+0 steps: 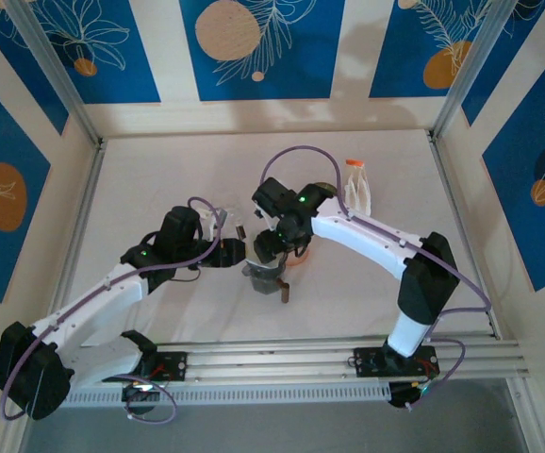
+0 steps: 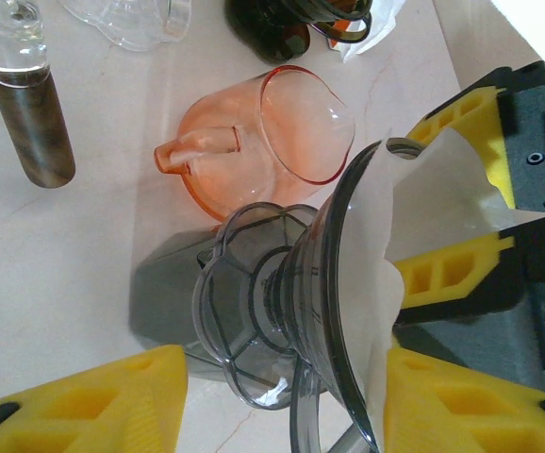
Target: Place the coffee filter in the dripper
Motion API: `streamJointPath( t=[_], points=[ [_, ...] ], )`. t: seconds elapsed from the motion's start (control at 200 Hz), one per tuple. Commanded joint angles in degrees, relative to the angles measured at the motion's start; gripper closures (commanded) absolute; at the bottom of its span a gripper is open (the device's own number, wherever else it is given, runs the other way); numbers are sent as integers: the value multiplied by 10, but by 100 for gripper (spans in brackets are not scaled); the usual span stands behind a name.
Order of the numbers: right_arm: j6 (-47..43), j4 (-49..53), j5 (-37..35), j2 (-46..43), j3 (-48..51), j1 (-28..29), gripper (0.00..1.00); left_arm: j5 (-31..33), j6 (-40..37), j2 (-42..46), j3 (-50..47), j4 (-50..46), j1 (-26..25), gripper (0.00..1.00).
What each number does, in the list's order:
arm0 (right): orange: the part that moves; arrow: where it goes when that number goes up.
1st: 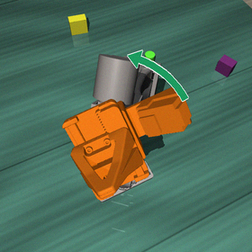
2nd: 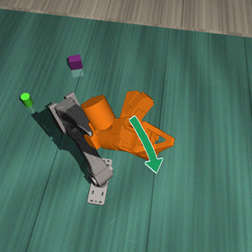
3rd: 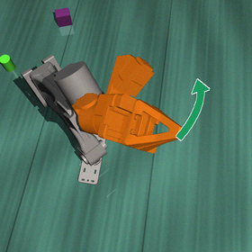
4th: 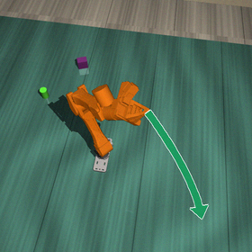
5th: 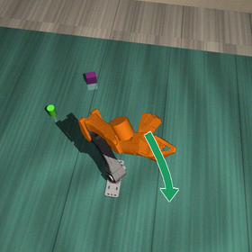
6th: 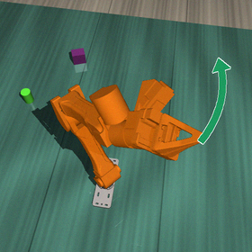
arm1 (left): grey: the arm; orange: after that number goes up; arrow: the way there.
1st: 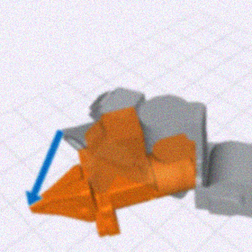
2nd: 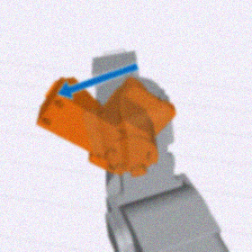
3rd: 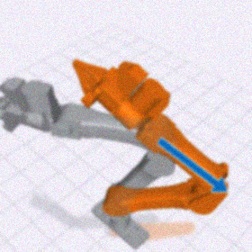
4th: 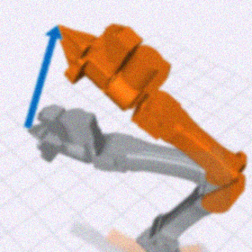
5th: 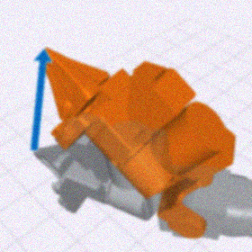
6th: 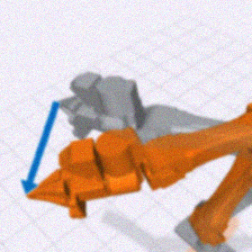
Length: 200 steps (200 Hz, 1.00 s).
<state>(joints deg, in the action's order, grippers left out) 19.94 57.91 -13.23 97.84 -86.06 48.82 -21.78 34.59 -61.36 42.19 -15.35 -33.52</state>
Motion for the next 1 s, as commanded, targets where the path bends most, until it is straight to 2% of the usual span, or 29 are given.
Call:
streamJointPath(
  t=[0.0,0.57,0.995],
  points=[
    [-12,16,-5,10,-16,8,28,4,7,-6,-11,16,-7,46],
    [-11,-1,-26,39,14,16,29,2,25,6,-24,34,-7,43],
    [-9,-5,-33,38,20,19,29,12,40,35,-34,61,-7,33]
  ],
)
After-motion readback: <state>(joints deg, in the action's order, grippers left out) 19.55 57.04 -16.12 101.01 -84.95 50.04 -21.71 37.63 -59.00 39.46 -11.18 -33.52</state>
